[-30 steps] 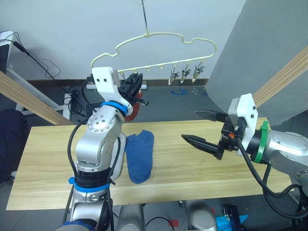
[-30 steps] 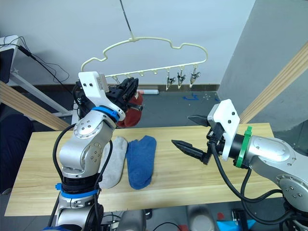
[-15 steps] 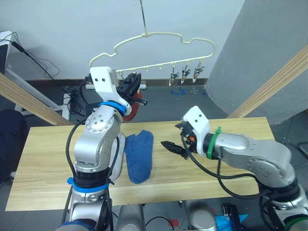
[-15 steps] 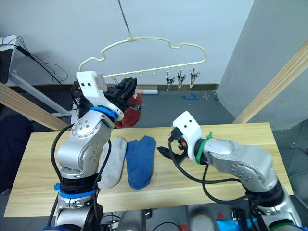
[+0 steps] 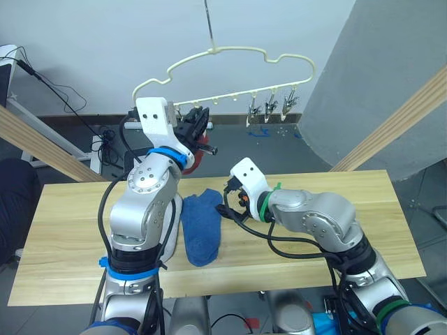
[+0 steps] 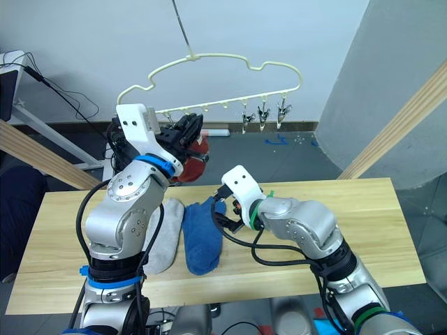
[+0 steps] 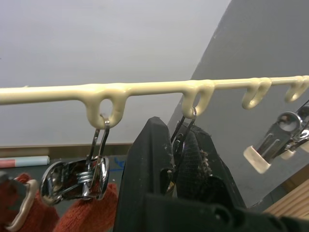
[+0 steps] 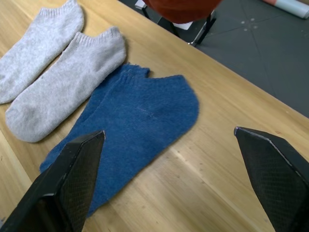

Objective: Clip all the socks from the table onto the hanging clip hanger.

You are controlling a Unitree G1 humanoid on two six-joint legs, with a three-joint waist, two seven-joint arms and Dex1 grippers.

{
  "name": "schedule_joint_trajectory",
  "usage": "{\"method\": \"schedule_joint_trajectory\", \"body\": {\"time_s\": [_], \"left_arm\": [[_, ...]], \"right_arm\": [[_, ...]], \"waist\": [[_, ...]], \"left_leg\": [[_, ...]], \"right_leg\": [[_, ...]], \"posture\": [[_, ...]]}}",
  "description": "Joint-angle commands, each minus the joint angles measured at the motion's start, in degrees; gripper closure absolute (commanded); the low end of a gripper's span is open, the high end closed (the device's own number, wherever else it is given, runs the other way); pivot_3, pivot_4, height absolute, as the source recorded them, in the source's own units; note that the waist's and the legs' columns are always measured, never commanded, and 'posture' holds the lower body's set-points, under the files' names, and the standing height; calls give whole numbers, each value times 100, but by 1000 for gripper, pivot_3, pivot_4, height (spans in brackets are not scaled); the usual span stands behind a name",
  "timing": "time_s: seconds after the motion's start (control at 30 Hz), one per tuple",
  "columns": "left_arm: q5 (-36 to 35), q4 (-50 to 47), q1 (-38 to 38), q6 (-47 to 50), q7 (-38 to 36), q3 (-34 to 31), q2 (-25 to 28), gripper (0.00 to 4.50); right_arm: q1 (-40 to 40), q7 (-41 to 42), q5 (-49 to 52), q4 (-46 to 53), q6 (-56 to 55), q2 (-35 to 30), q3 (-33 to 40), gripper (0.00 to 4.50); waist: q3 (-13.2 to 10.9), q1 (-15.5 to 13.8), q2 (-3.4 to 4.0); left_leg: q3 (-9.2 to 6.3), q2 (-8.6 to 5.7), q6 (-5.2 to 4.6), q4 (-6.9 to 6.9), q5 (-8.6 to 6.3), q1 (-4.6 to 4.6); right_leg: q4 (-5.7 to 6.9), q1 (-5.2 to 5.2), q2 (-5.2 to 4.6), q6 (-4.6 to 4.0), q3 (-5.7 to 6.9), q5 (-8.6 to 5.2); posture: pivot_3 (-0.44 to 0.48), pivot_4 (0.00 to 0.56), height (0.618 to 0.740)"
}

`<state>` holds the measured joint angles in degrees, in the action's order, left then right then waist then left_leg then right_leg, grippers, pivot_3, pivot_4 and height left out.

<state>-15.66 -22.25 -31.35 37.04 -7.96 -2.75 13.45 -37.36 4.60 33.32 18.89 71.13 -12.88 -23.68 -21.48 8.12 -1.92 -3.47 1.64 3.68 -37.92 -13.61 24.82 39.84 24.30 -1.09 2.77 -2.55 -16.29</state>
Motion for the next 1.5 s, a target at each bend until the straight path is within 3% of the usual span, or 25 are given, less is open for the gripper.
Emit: {"method": "schedule_joint_trajectory", "body": {"time_s": [0.03,0.37,0.63,1.5], "left_arm": [[66,-319,86,13,94,37,-54,4315],[172,-403,113,20,148,169,-97,4315],[258,-527,196,45,218,250,-198,4315],[293,-591,103,165,218,262,-177,4315]], "right_arm": [[-105,251,-171,-53,-47,154,-132,0],[-218,672,-1009,-880,-601,451,-586,0],[-34,905,-1256,-638,-440,387,-548,0],[152,1182,-2674,-2597,-1771,1344,-829,0]], "waist": [[0,0,1],[-16,-13,3],[-52,-18,8],[-68,-29,10]], "left_leg": [[0,0,0,0,0,0],[0,0,0,1,0,0],[1,-1,0,5,-1,1],[-2,1,1,11,-1,0]], "right_leg": [[0,1,0,0,-1,0],[-1,2,0,0,-1,0],[-7,2,-1,0,-1,0],[-12,1,-2,1,0,0]], "posture": [[-240,401,740],[-228,414,740],[-219,429,740],[-184,411,740]]}}
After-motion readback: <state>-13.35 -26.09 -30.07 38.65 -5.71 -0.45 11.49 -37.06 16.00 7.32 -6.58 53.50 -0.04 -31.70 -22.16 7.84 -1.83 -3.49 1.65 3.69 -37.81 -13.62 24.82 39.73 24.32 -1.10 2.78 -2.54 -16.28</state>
